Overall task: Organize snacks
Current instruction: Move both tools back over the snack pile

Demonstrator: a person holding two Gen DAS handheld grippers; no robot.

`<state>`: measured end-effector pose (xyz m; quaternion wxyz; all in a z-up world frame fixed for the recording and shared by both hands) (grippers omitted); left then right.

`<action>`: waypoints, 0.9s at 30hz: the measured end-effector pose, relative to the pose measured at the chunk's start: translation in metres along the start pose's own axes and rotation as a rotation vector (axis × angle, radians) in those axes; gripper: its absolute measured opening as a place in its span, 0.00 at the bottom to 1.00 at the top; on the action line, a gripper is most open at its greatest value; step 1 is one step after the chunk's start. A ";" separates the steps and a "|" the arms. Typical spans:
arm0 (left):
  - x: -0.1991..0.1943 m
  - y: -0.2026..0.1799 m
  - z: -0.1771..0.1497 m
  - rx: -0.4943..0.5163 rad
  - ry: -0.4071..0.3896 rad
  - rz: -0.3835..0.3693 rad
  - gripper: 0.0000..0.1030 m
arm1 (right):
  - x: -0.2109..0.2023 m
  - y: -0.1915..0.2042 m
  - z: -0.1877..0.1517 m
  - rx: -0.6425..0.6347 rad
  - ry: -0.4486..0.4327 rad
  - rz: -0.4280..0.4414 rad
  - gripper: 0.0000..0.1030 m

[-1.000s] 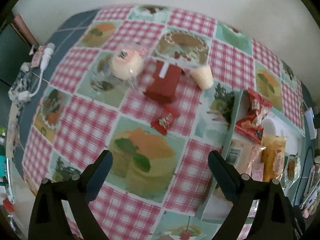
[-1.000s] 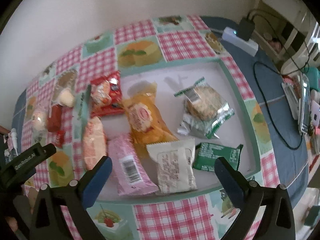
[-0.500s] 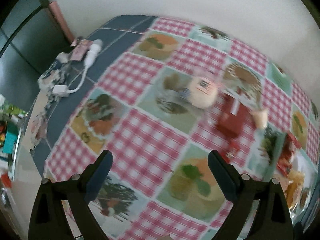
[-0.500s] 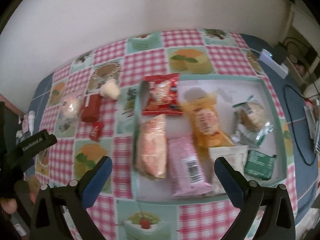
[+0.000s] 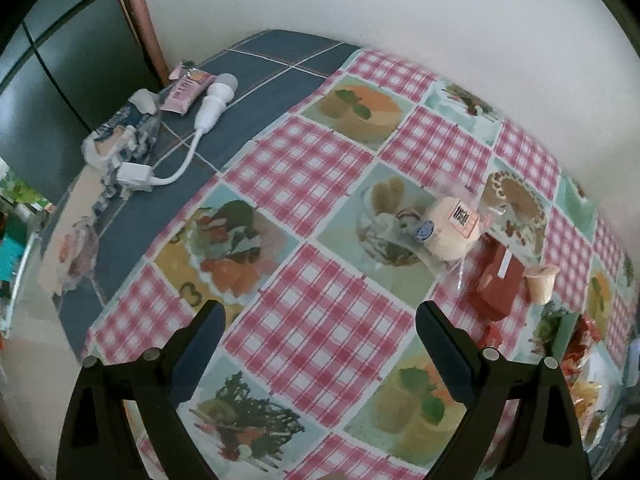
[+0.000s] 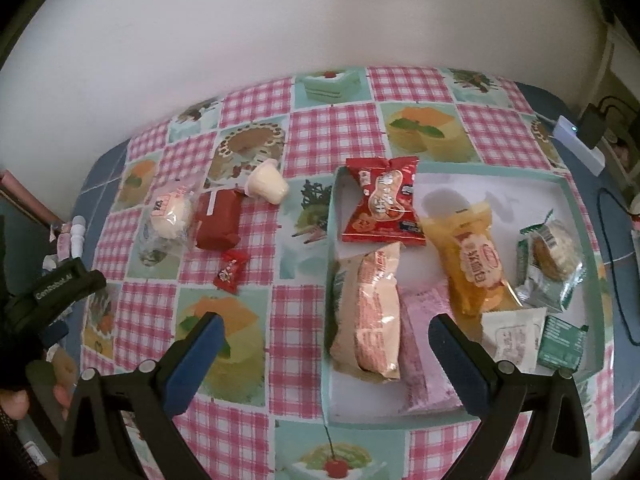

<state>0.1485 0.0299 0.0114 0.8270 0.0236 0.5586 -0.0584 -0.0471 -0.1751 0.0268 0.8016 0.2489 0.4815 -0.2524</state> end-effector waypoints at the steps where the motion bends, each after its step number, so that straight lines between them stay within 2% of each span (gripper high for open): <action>1: 0.000 0.000 0.001 -0.001 0.001 -0.011 0.93 | 0.001 0.001 0.001 0.001 0.001 0.003 1.00; 12: 0.005 0.001 0.029 -0.023 -0.043 -0.119 0.93 | 0.012 0.009 0.019 0.004 -0.035 0.027 1.00; 20: 0.015 -0.013 0.036 -0.002 -0.027 -0.164 0.93 | 0.021 0.023 0.034 0.009 -0.056 0.038 1.00; 27: 0.023 -0.019 0.042 0.002 -0.005 -0.200 0.93 | 0.035 0.049 0.037 -0.050 -0.054 0.040 1.00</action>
Point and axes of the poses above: each gripper's, at about its wrist camera, not at the fingertips, and x roughly the way its jaws point, y to its left, z to its top, the point moved 1 cm from there along x, roughly the way its jaws point, and after that the axes turned 1 degree about -y, right-handed, at the moved point
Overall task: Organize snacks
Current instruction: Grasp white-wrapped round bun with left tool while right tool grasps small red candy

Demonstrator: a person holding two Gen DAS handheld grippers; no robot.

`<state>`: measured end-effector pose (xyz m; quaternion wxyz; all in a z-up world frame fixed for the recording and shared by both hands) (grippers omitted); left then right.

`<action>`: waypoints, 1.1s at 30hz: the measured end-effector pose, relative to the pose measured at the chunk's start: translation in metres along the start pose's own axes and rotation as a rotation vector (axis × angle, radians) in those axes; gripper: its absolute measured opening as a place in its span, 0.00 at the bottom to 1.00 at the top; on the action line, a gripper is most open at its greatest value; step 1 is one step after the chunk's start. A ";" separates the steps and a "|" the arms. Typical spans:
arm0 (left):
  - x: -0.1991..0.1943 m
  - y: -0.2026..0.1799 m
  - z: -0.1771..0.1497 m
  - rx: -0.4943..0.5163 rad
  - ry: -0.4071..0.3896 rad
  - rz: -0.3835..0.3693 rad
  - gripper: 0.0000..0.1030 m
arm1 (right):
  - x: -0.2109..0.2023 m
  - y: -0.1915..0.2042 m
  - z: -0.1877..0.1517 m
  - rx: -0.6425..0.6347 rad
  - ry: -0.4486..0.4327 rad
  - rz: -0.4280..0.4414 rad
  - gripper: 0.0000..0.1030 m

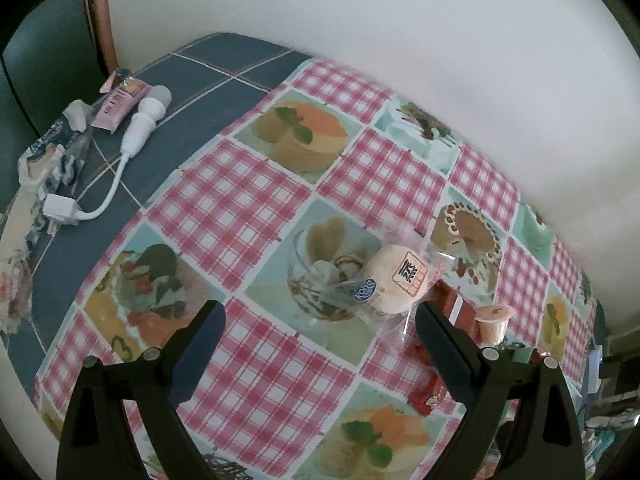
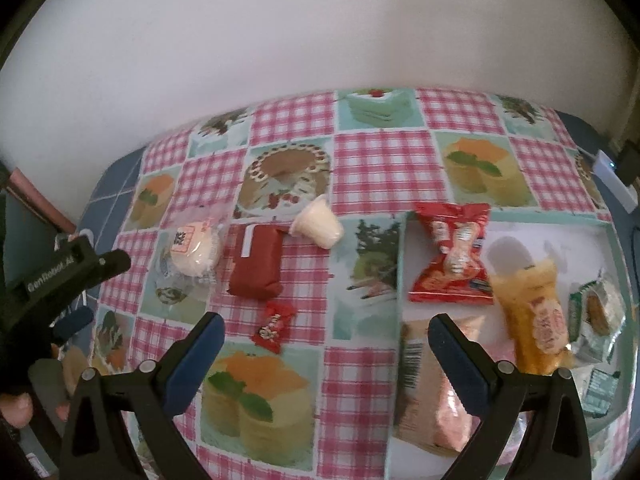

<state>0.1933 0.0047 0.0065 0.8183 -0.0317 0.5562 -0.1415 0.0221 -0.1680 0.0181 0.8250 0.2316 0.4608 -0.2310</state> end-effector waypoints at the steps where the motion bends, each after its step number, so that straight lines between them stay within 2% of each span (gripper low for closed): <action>1: 0.003 0.000 0.001 0.001 0.009 0.003 0.93 | 0.003 0.004 0.000 -0.007 -0.002 -0.005 1.00; 10: 0.021 -0.006 0.010 0.042 0.003 0.002 0.93 | 0.039 0.023 -0.004 -0.031 0.031 0.001 0.94; 12: 0.025 -0.011 0.011 0.063 0.000 -0.014 0.93 | 0.047 0.025 -0.006 -0.035 0.043 0.001 0.89; 13: 0.026 -0.014 0.012 0.074 -0.001 -0.023 0.93 | 0.052 0.026 -0.007 -0.040 0.050 -0.001 0.84; 18: 0.038 -0.025 0.011 0.127 0.002 -0.070 0.93 | 0.069 0.031 -0.011 -0.059 0.079 -0.008 0.81; 25: 0.049 -0.038 0.007 0.199 -0.004 -0.080 0.93 | 0.082 0.037 -0.017 -0.089 0.108 -0.029 0.73; 28: 0.054 -0.044 0.004 0.227 -0.006 -0.080 0.93 | 0.083 0.040 -0.019 -0.121 0.100 -0.061 0.67; 31: 0.060 -0.049 0.000 0.248 -0.003 -0.078 0.93 | 0.081 0.042 -0.021 -0.143 0.099 -0.075 0.55; 33: 0.063 -0.052 -0.002 0.267 -0.002 -0.069 0.89 | 0.080 0.042 -0.022 -0.159 0.098 -0.082 0.47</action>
Point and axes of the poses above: each gripper's, at about its wrist camera, not at the fingertips, and x roughly the way its jaws point, y to its left, z to its top, the point moved 1 cm from there along x, roughly the way its jaws point, and after that the axes turned 1 degree about -y, right-handed, at the moved point
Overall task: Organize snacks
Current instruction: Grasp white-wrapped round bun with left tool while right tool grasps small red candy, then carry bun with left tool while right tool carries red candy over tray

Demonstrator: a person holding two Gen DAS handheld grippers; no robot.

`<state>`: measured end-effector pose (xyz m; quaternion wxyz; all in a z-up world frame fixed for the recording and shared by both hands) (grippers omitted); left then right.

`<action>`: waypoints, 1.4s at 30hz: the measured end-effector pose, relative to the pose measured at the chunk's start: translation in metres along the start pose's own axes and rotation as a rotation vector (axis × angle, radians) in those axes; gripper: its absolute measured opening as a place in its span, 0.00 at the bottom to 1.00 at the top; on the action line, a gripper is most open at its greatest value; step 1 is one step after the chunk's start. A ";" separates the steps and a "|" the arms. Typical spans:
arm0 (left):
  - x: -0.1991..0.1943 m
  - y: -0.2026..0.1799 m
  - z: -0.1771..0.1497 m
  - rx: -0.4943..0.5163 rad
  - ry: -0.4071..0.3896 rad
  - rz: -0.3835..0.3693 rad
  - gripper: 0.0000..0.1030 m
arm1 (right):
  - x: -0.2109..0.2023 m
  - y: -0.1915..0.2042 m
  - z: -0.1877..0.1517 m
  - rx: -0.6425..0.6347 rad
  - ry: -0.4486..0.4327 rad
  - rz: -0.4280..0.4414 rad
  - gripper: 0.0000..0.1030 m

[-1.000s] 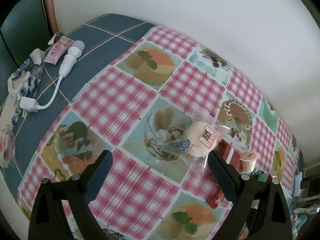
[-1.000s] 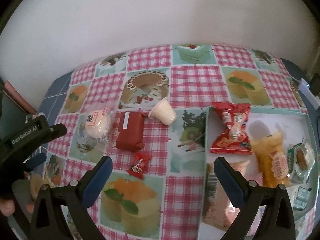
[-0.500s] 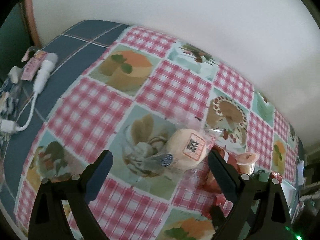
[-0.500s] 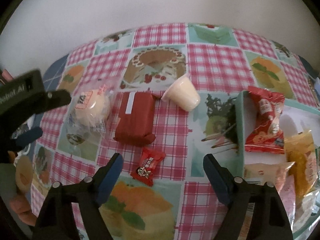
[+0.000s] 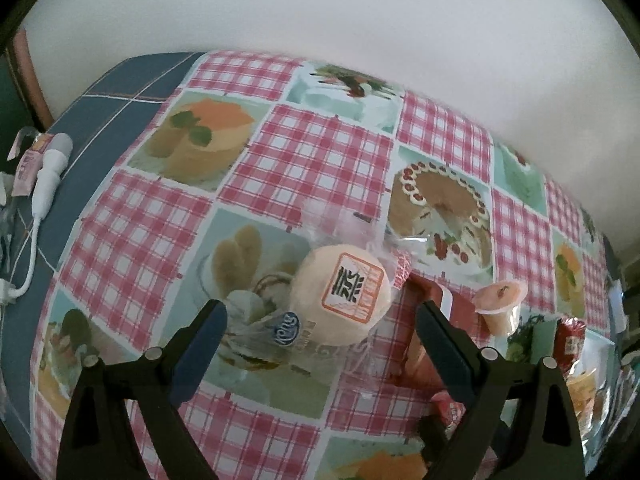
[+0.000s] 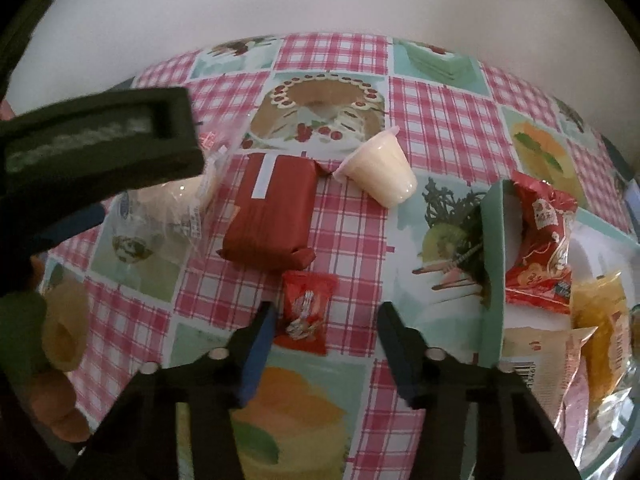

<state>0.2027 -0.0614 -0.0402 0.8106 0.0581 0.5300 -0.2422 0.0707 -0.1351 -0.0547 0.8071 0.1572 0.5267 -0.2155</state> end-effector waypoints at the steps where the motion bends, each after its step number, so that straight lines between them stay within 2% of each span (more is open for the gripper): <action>1: 0.001 -0.001 0.000 0.007 0.002 0.002 0.86 | 0.000 0.000 -0.001 -0.007 0.000 -0.004 0.45; 3: 0.004 -0.001 -0.001 0.013 0.004 0.008 0.69 | -0.001 0.001 -0.001 -0.014 -0.002 -0.005 0.38; 5: 0.005 -0.001 -0.002 0.017 0.005 -0.002 0.64 | -0.002 0.001 -0.002 -0.016 -0.004 -0.003 0.31; 7: 0.004 -0.001 -0.002 0.021 0.000 -0.021 0.52 | -0.001 0.002 -0.001 -0.023 -0.013 -0.009 0.27; 13: 0.003 0.002 -0.001 0.013 0.007 -0.015 0.50 | -0.003 0.001 0.000 -0.024 -0.013 0.000 0.23; 18: -0.002 0.011 0.000 -0.018 0.035 0.019 0.49 | -0.007 -0.005 0.002 -0.008 -0.015 0.008 0.22; 25: -0.022 0.010 -0.006 -0.021 0.055 0.061 0.49 | -0.032 -0.014 0.004 0.028 -0.036 0.022 0.22; 34: -0.085 -0.010 -0.010 0.017 -0.017 0.092 0.49 | -0.089 -0.034 -0.001 0.070 -0.095 0.014 0.22; 37: -0.105 -0.020 -0.017 0.009 -0.032 0.081 0.49 | -0.107 -0.043 -0.006 0.086 -0.119 0.014 0.22; 42: -0.128 -0.044 -0.029 0.061 -0.069 0.092 0.49 | -0.134 -0.067 -0.021 0.125 -0.149 0.010 0.22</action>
Point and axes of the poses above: each gripper's, at about its wrist camera, not at the fingertips, and x roughly the way its jaws point, y to its left, z to its top, the point moved 1 cm from there along x, roughly the way its jaws point, and after that the axes turned 1 degree about -y, right-handed, at the moved point
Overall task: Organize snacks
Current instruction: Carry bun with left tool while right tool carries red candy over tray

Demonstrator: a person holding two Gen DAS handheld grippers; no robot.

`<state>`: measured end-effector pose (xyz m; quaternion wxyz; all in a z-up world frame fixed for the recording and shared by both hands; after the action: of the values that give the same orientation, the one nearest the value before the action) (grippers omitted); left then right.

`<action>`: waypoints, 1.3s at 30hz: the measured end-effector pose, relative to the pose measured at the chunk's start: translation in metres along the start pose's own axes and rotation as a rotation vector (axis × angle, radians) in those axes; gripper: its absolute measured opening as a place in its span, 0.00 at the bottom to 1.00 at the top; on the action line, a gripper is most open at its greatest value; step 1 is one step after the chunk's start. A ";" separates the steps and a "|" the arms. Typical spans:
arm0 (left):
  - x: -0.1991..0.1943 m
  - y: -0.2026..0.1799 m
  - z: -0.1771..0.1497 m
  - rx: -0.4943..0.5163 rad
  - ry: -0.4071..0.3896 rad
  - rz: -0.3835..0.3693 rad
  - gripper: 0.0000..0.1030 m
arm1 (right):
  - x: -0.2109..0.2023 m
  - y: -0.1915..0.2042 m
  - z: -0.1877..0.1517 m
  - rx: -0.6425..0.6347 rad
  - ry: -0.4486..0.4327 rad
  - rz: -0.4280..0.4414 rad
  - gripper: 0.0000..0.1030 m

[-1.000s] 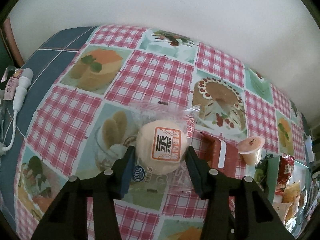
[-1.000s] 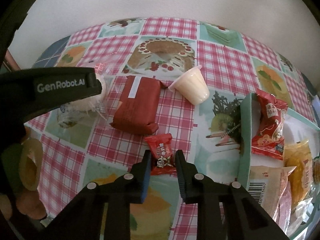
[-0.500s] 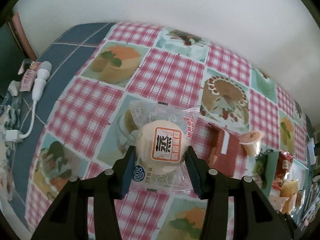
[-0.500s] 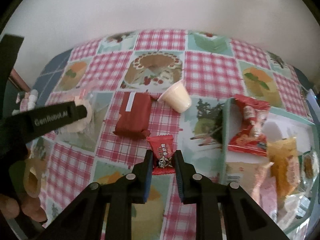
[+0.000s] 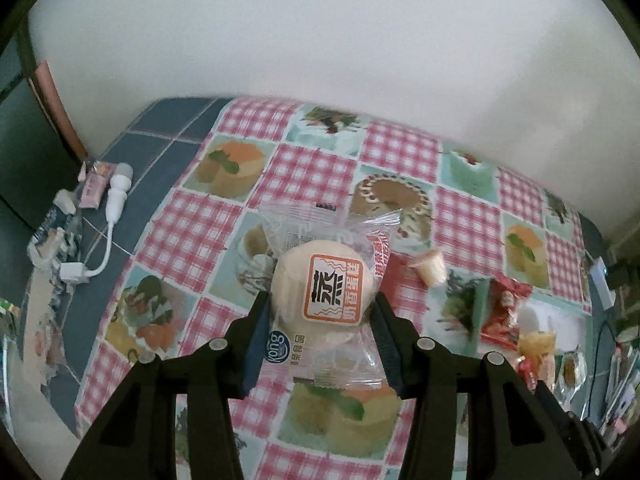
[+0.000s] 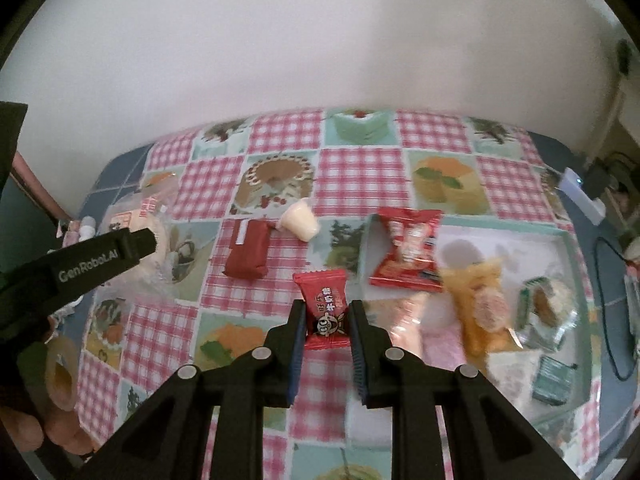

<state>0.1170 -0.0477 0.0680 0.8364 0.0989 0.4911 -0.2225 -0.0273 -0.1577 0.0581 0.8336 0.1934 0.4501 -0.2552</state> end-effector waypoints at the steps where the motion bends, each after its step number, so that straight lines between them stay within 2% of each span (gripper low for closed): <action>1: -0.005 -0.005 -0.003 0.011 -0.009 0.002 0.49 | -0.005 -0.008 -0.002 0.013 -0.003 -0.004 0.22; 10: -0.032 -0.054 -0.034 0.096 -0.032 -0.051 0.49 | -0.034 -0.063 -0.016 0.122 -0.022 -0.024 0.22; 18: -0.035 -0.090 -0.062 0.149 0.017 -0.143 0.49 | -0.051 -0.112 -0.027 0.213 -0.029 -0.057 0.22; 28: -0.039 -0.138 -0.095 0.243 0.049 -0.177 0.49 | -0.065 -0.165 -0.038 0.318 -0.035 -0.069 0.22; 39: -0.044 -0.188 -0.116 0.331 0.060 -0.226 0.49 | -0.074 -0.220 -0.046 0.419 -0.037 -0.112 0.22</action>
<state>-0.0802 -0.1564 0.0585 0.7634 0.1861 0.4805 -0.3894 -0.2234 -0.2883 0.0770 0.7679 0.3324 0.3818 -0.3927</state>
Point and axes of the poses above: each gripper's, at about its wrist camera, not at the fingertips, and x roughly the way its jaws point, y to its left, z to its top, the point moved 1 cm from there along x, roughly the way its jaws point, and after that the axes turned 1 degree about -y, right-handed, at the moved point
